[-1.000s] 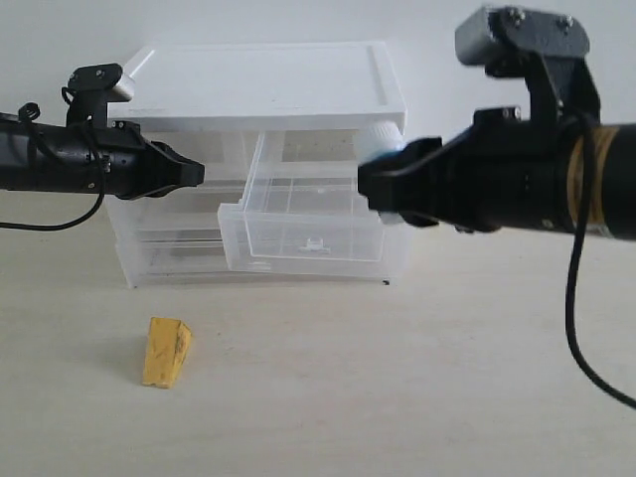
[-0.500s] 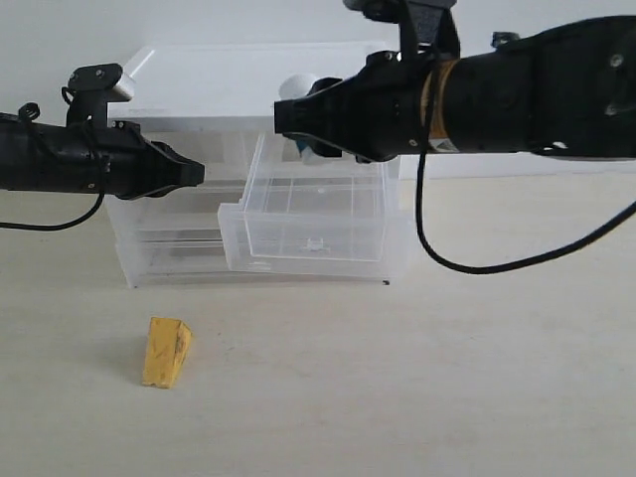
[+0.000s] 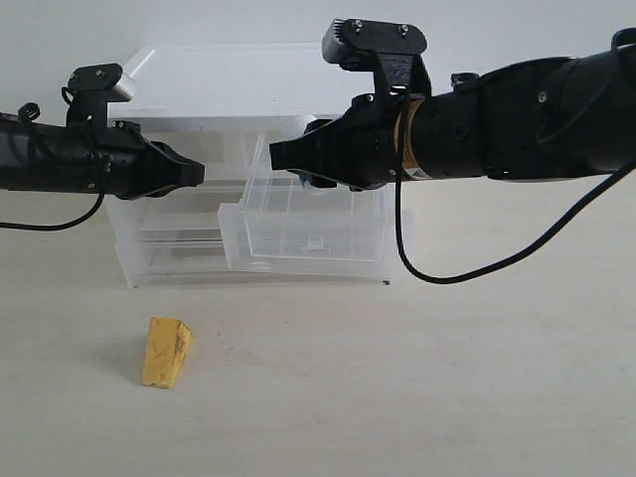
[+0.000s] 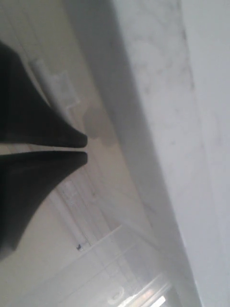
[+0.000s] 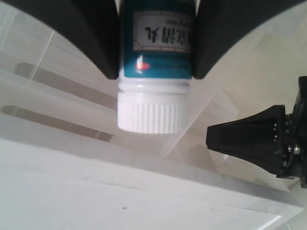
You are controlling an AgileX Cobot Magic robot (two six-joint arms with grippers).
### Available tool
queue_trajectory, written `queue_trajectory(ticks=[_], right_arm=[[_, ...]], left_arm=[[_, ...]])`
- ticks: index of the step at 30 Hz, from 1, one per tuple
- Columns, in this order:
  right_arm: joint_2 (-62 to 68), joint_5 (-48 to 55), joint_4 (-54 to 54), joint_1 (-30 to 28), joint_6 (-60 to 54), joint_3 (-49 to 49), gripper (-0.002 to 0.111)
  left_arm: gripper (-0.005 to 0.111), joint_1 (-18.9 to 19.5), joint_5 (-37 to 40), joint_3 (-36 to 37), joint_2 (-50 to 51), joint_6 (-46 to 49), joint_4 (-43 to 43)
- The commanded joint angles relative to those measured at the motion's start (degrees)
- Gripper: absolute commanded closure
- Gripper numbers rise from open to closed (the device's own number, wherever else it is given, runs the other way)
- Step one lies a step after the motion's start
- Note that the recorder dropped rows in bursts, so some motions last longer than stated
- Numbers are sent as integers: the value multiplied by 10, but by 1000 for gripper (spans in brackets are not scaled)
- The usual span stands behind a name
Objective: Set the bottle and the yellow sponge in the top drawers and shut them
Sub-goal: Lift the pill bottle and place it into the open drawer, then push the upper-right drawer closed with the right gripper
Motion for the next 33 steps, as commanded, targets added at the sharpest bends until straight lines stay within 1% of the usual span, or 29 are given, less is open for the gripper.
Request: queue_trajectory(ticks=[1,2,3,4,6,7,15,18,19,21,22,24,27,33], right_arm=[[4,10,-4,0,3,-4,107],[4,10,-5,0,3,-4,104],[5,10,-6,0,3,-4,89],[5,10,-6,0,5,-4,80],[5,10,-6,0,13,-4,66],[5,10,-6,0,13,-4,63],[-3,1,-8,0,9,-4,63],[-37,-61,-31,0,45,-4,64],[-53,-77,-75,0,95,-4,64],[-85,-121,-202,0,230,-4,64],[-102,-167,-228,0,296,-3,64],[-118,-222,-228,0,317,14,64],[-128,-226,-228,0,318,41,64],[-130,-178,-228,0,318,126,64]], left_arm=[[103,8,-49,-11,4,3,-31],[103,8,-48,-11,4,3,-31],[103,8,-48,-11,4,3,-31],[103,8,-48,-11,4,3,-31],[103,8,-48,-11,4,3,-31],[103,8,-48,-11,4,3,-31],[103,8,-48,-11,4,3,-31],[103,8,-48,-11,4,3,-31],[103,8,-48,-11,4,3,-31],[103,8,-50,-11,4,3,-31],[103,8,-50,-11,4,3,-31],[103,8,-50,-11,4,3,-31],[103,8,-50,-11,4,3,-31],[103,8,-50,-11,4,3,-31]])
